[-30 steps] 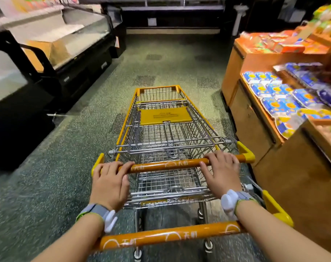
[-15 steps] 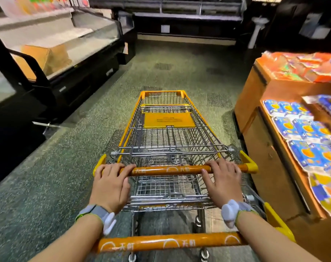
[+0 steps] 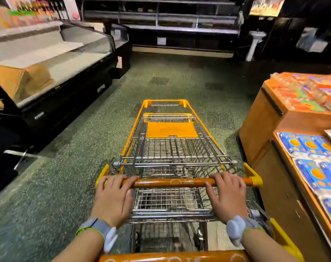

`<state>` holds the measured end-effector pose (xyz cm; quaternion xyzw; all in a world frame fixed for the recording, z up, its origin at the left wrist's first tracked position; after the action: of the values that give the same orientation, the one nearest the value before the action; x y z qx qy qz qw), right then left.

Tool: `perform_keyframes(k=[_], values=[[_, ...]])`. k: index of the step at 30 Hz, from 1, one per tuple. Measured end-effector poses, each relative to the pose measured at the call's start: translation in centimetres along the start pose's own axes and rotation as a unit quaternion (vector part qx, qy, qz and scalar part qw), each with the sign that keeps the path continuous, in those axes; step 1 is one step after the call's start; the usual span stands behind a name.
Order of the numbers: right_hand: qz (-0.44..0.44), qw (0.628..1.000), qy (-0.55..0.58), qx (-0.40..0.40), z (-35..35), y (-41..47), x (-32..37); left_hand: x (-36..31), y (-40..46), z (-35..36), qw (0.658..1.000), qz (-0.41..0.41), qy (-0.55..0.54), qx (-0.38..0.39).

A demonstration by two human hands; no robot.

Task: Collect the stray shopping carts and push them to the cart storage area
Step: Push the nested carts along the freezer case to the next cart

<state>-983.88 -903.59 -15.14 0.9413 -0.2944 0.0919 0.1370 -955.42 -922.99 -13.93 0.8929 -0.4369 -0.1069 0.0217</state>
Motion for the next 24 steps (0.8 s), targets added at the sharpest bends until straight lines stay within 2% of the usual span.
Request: perform_keyframes(k=[1,2,5,6,9,12,18,19,20,21,24], values=[[0.005,1.000,0.001,0.001,0.5,3.2,-0.4,1.0,3.2,0.3,1.000,-0.008,-0.006,0.023],[-0.001,1.000,0.002,-0.012,0.5,3.8,-0.3,1.1,4.0,0.4,1.000,0.003,0.003,-0.010],[0.012,1.000,0.000,0.007,2.3,12.5,-1.3,3.2,13.0,1.0,1.000,0.003,-0.007,0.021],[0.006,1.000,-0.005,-0.006,2.2,13.4,-1.2,3.4,14.0,0.6,1.000,0.010,0.004,-0.005],[0.016,1.000,-0.003,0.012,4.4,22.2,-2.6,5.5,22.8,2.3,1.000,0.002,-0.001,0.019],[0.012,1.000,-0.013,0.001,4.6,26.5,-2.9,6.2,27.1,2.0,1.000,0.009,0.011,-0.004],[-0.001,1.000,-0.021,-0.013,7.1,41.7,-4.9,8.8,41.9,3.6,1.000,0.012,0.021,-0.008],[0.006,1.000,-0.017,-0.005,7.8,45.9,-6.0,9.7,45.9,4.2,1.000,-0.013,0.010,0.014],[-0.004,1.000,-0.019,-0.025,7.9,46.6,-6.0,9.7,46.6,4.3,1.000,-0.005,0.018,-0.008],[-0.010,1.000,-0.021,-0.018,8.5,50.7,-6.6,10.4,50.4,4.9,1.000,-0.010,0.023,0.005],[-0.011,1.000,-0.018,-0.022,9.1,55.1,-7.1,11.1,54.6,4.9,1.000,-0.010,0.019,-0.004]])
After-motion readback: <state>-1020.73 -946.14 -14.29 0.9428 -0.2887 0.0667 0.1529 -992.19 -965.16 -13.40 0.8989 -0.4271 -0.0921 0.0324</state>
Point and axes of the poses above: each hand's wrist, its own y-axis towards the middle knuckle, its own z-axis out of the palm, x = y × z, the point moved 8 cm from there along y, towards the middle knuckle, and after that the axes turned 11 degrees about x, right-handed, at the moved point
